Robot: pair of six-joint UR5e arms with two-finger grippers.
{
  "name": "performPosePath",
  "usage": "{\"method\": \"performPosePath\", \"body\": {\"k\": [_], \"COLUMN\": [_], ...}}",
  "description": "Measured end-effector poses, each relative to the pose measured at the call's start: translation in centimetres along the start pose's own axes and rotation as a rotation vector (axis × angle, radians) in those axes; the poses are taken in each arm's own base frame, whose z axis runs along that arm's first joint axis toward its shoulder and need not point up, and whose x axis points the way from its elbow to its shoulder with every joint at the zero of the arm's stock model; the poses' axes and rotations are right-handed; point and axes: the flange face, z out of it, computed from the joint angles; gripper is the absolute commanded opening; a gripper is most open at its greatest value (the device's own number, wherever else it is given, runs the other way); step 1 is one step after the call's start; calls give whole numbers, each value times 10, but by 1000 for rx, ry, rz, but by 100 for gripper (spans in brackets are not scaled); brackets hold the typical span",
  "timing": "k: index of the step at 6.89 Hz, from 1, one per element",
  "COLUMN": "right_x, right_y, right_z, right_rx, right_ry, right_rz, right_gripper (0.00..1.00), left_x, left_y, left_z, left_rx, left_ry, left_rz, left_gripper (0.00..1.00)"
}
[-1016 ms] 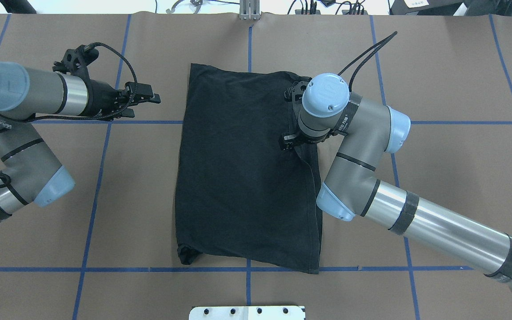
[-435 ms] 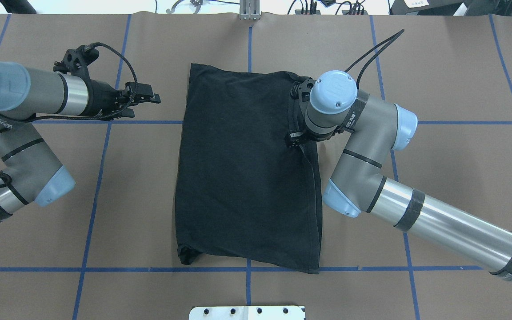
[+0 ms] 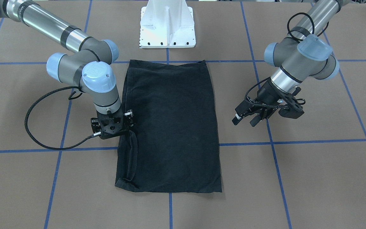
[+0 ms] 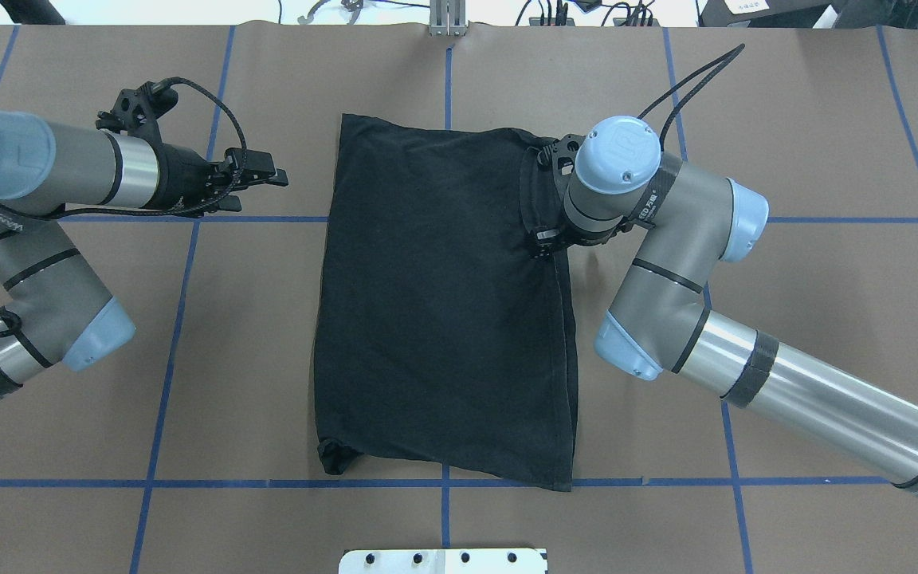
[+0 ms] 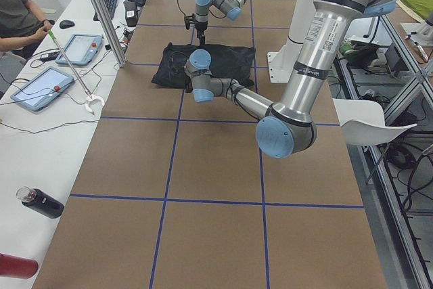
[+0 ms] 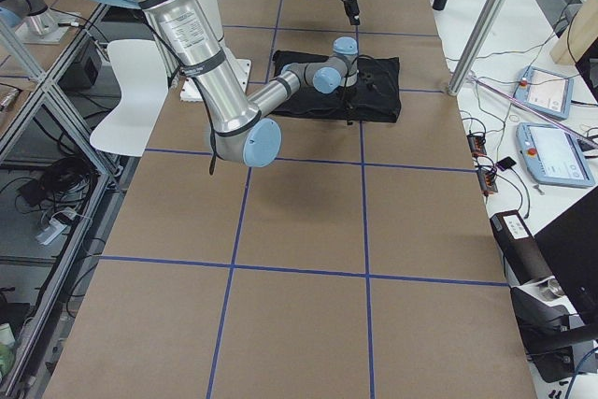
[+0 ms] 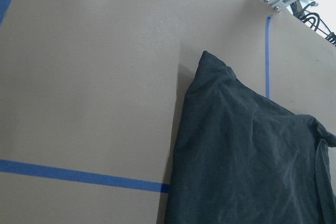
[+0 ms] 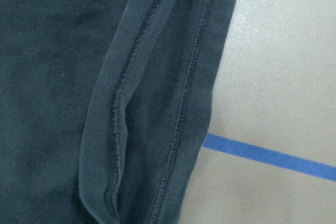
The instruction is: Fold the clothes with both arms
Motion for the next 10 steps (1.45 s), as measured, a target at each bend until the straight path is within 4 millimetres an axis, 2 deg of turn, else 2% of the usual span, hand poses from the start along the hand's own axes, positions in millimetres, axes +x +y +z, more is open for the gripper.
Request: {"method": "performPosePath", "body": {"k": [2, 3, 5, 8, 9, 10], "right_x": [15, 19, 22, 5, -4, -8], "right_y": [2, 1, -6, -29, -37, -45], "right_z": [3, -2, -25, -59, -64, -60], "right_rx": [-6, -3, 2, 53, 63, 62], "right_ry": [8, 2, -40, -84, -88, -86], "right_rz": [-5, -5, 3, 7, 8, 10], "right_gripper": [100, 100, 100, 100, 100, 100], "left_x": [2, 3, 5, 19, 27, 35], "left_y": [0, 0, 0, -6, -10, -11], "left_z": [0, 0, 0, -1, -7, -16], "left_rx": [0, 0, 0, 9, 19, 28], "left_ry": [2, 4, 5, 25, 40, 58], "left_rz": [0, 0, 1, 11, 15, 23], "left_gripper": [100, 100, 100, 100, 100, 100]}}
